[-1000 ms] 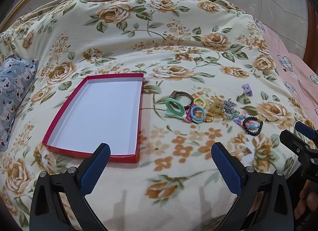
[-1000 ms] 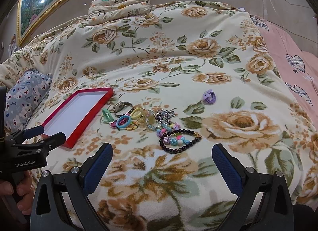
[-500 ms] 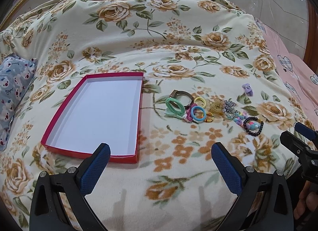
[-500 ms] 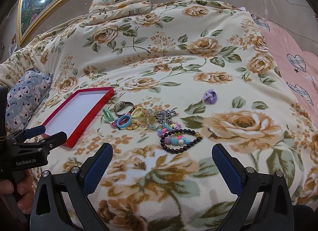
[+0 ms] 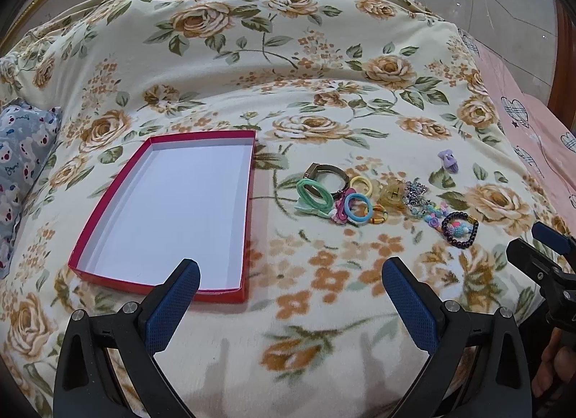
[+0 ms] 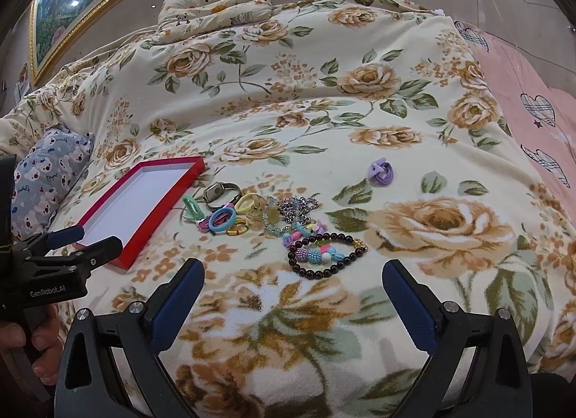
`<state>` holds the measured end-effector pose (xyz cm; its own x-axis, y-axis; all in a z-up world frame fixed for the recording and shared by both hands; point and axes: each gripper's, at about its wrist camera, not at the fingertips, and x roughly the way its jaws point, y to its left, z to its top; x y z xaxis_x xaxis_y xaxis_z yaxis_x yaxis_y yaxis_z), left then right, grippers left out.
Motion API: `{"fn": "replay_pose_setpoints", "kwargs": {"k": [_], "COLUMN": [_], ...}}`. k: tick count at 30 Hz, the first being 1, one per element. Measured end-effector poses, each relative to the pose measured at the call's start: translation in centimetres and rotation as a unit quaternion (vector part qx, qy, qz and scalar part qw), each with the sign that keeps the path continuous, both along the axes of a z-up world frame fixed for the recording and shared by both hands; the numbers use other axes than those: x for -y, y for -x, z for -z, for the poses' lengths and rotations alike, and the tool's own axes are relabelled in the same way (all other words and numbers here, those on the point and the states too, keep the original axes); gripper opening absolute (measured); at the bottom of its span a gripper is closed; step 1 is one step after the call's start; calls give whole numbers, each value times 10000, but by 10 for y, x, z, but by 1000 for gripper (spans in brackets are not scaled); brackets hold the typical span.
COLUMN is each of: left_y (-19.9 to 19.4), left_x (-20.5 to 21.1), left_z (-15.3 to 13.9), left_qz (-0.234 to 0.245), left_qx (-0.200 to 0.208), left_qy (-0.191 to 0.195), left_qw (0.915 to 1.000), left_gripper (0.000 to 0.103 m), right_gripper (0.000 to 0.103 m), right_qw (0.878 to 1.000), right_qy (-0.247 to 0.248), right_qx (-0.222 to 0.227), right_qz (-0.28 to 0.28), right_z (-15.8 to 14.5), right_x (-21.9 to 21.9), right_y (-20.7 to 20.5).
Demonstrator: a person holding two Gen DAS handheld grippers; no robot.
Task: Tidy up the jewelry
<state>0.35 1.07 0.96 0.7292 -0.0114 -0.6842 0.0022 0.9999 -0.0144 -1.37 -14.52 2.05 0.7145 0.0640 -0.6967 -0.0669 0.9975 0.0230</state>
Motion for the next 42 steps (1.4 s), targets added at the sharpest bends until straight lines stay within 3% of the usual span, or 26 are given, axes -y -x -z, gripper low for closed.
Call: {"fn": "replay_pose_setpoints", "kwargs": {"k": [7,15,17,23,30,35,40,42], "left_y": [-16,-47,-58,-91,-135,-164,-188,-194], "left_x": [-6,-11,-15,-20,-23,-24,-17,-15], "left_z": [0,4,4,5,22,37,55,60], "left_qz": [46,135,142,133,124,129,260,328], "left_qx": [-69,-272,-339,-431,-764,-942,-1143,-1188], "left_qy": [141,324,443,609,799,896,930,954], "left_qw": [9999,9990,9983,9971,9938,9914,9887,9878], "left_gripper": [101,88,83,76,68,62,45,28], "right_gripper": [84,70,60,48,42,36,20,12], "right_qw": [9999,9994,9993,9967,9920,9893,9882,9879], "right_qy": [-76,-269,-304,-624,-852,-734,-429,-390], "right_qx": [-111,-214,-231,-470,-834,-1083,-1301,-1351], "right_qz": [4,61,26,-206,-407,-640,-689,-653], "right_z": [5,8,8,11,31,48,67,71], "right_x": [3,12,12,0,-15,-26,-30,-27], "right_y": [-11,-30,-38,-69,-104,-113,-123,-125]}}
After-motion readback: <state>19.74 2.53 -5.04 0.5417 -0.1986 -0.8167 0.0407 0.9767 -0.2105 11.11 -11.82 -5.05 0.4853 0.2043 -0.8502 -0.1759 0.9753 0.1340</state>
